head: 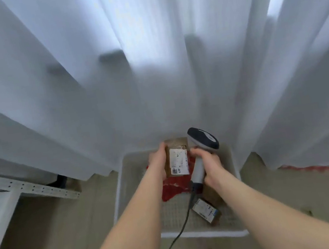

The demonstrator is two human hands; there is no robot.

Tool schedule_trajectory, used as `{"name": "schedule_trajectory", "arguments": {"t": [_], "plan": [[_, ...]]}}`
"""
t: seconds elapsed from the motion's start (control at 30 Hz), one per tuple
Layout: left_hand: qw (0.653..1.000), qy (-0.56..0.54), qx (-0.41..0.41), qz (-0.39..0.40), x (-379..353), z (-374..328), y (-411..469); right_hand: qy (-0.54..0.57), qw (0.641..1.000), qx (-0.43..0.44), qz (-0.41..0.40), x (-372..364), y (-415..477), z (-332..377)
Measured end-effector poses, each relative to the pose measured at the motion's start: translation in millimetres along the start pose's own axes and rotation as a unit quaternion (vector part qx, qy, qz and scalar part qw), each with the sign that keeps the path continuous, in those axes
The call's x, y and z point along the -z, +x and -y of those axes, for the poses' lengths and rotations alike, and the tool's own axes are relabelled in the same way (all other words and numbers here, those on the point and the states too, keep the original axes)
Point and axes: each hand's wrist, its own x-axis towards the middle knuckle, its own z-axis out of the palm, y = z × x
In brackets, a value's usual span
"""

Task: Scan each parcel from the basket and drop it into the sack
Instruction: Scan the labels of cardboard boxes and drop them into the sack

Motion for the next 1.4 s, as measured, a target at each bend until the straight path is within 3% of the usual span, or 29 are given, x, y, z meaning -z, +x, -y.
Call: {"name": "schedule_trajectory", "arguments": {"t": [0.4, 0.67, 0.8, 1.0, 1.13, 1.23, 1.4], "plan": [[0.993, -0.099, -0.065, 0.016, 38, -35, -241, 0.054, 0.994, 0.060, 0.070, 11, -196, 47], [0.995, -0.053, -0.074, 0.038, 77, -46, -355, 0.030, 0.983, 0.133, 0.122, 31, -295, 76], [0.993, 0.014, -0.119, 0.023, 79, -52, -388, 0.017, 0.980, 0.131, 0.149, 30, -325, 78], [0.957, 0.040, -0.252, 0.139, 104, -55, -417, 0.050, 0.980, 0.126, 0.144, 19, -360, 69], [0.936, 0.078, -0.272, 0.210, 132, -56, -429, 0.054, 0.976, 0.121, 0.174, 5, -381, 56], [0.928, 0.115, -0.309, 0.175, 143, -58, -433, 0.054, 0.969, 0.114, 0.212, -10, -400, 46], [0.920, 0.066, -0.375, 0.093, 157, -62, -437, 0.056, 0.961, 0.173, 0.209, -36, -415, 38]]}}
